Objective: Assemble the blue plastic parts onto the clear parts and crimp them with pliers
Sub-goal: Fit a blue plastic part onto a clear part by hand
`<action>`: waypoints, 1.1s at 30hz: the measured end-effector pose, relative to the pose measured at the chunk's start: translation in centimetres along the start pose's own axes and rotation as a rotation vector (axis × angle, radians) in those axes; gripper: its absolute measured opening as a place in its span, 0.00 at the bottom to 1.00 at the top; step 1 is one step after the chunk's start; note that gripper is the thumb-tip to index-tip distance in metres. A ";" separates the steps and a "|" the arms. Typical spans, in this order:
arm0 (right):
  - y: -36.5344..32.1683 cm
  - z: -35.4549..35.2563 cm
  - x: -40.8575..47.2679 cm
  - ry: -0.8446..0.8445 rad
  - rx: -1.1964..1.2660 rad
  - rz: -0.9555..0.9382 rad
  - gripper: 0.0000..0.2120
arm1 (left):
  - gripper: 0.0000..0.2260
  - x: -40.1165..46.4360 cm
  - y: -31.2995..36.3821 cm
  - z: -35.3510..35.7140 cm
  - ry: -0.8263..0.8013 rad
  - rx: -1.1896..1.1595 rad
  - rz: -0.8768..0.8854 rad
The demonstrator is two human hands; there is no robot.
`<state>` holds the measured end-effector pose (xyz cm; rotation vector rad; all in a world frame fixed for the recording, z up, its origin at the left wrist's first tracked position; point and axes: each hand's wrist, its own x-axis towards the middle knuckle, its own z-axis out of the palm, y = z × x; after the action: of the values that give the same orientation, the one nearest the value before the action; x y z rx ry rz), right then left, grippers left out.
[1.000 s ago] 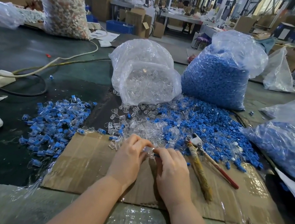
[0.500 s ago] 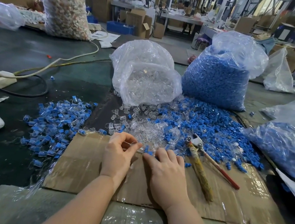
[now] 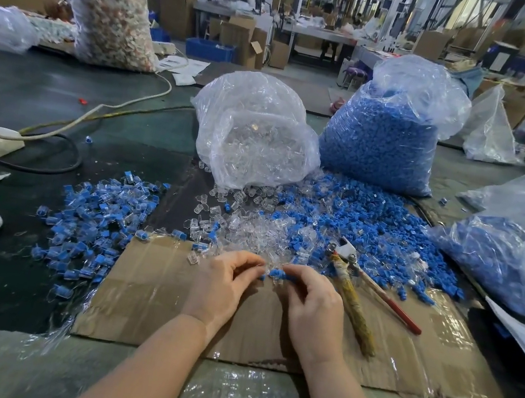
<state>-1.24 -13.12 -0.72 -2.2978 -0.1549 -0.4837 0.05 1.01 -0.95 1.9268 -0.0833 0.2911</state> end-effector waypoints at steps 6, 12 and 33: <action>-0.3 -0.1 -0.1 0.036 0.115 0.019 0.09 | 0.07 0.1 -0.3 0.0 -0.049 0.123 0.042; -0.1 0.1 -0.1 0.015 0.075 0.026 0.01 | 0.13 0.0 -0.1 0.0 -0.069 0.063 -0.003; 0.2 0.5 0.0 -0.030 -0.091 -0.080 0.06 | 0.10 -0.1 0.6 -0.6 -0.197 0.063 0.009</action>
<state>-1.10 -12.89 -1.15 -2.3958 -0.2451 -0.5070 -0.24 1.33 -0.26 2.0140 -0.2156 0.1103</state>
